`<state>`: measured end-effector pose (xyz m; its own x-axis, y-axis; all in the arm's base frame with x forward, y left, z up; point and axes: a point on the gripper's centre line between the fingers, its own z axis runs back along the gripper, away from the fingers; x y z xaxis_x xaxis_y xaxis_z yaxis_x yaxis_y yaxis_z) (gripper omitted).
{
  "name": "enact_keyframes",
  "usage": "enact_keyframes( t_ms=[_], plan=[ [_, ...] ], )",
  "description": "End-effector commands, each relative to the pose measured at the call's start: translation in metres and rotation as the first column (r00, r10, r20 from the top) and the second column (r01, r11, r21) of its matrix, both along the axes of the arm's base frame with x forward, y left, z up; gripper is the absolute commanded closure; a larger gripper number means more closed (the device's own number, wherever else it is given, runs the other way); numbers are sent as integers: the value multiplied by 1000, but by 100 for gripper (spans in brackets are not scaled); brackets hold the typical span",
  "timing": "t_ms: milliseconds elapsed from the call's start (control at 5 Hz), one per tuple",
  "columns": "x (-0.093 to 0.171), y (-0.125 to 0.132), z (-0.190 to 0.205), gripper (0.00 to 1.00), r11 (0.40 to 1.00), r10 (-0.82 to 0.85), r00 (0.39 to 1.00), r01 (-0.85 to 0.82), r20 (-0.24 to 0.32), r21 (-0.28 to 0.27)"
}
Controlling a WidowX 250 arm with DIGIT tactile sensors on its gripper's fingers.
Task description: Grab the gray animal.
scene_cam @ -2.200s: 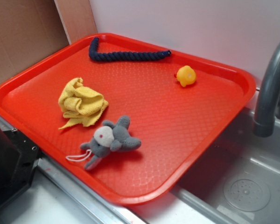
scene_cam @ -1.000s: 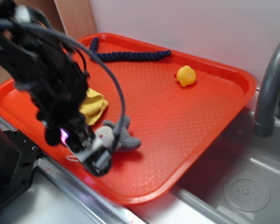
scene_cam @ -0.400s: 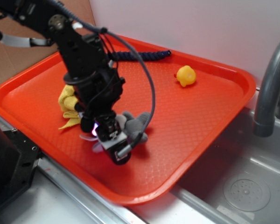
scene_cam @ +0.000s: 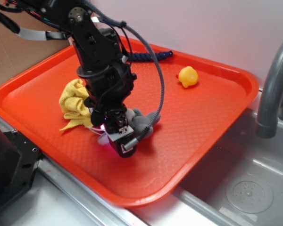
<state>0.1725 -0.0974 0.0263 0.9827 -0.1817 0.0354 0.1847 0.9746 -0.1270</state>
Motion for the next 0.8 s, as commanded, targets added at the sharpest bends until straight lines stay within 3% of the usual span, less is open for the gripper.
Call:
enact_keyframes(
  t_ms=[0, 200, 400, 600],
  plan=[
    [4, -7, 6, 100, 1000, -14, 1000, 14, -1, 11],
    [3, -7, 33, 100, 1000, -26, 1000, 26, -15, 15],
    [2, 3, 83, 100, 1000, -6, 999, 6, 34, 10],
    [-10, 23, 133, 100, 994, 107, 994, -107, 20, -5]
  ],
)
